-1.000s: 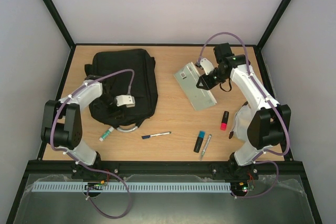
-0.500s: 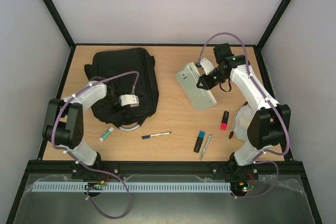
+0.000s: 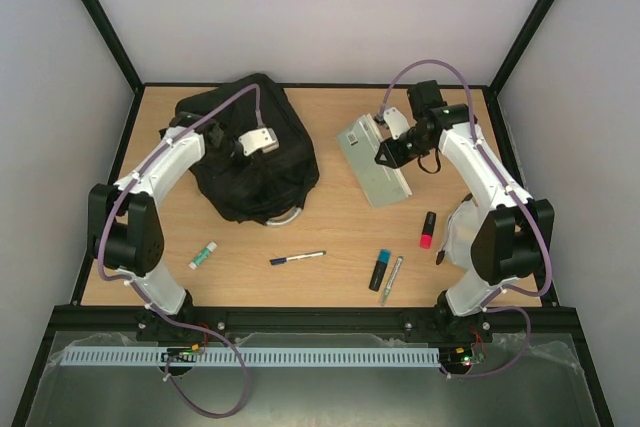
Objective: Pack the student bag
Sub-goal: Place the book in the student bag.
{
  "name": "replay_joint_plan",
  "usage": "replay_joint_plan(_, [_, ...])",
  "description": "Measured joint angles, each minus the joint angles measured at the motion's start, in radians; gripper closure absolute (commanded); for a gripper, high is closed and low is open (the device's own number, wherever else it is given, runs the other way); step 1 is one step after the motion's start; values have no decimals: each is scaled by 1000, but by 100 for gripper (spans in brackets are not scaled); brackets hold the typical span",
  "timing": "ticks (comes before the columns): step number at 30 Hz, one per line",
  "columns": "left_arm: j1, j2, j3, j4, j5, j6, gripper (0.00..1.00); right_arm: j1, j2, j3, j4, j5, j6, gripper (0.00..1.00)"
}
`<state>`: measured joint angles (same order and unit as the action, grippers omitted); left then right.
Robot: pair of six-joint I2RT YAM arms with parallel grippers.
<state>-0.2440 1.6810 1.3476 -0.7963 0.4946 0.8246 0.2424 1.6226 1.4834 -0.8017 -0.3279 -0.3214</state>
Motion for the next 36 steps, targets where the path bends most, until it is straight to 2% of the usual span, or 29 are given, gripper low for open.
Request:
replay_joint_plan(6, [0,16,111,0,54,-88,98,0,-1,17,-7,-84,51,99])
replay_joint_plan(14, [0,69,228,-2,112,-193,98,0,-2,-17,-19,-295,119,99])
replay_joint_plan(24, [-18,90,236,-3,127,-238,98,0,21,-79,-16,-499,165,99])
replay_joint_plan(30, [-18,90,245,-8,137,-257,98,14,78,-149,16,-544,224,99])
replay_joint_plan(36, [-18,90,253,-11,143,-279,98,71,154,-149,89,-600,316,99])
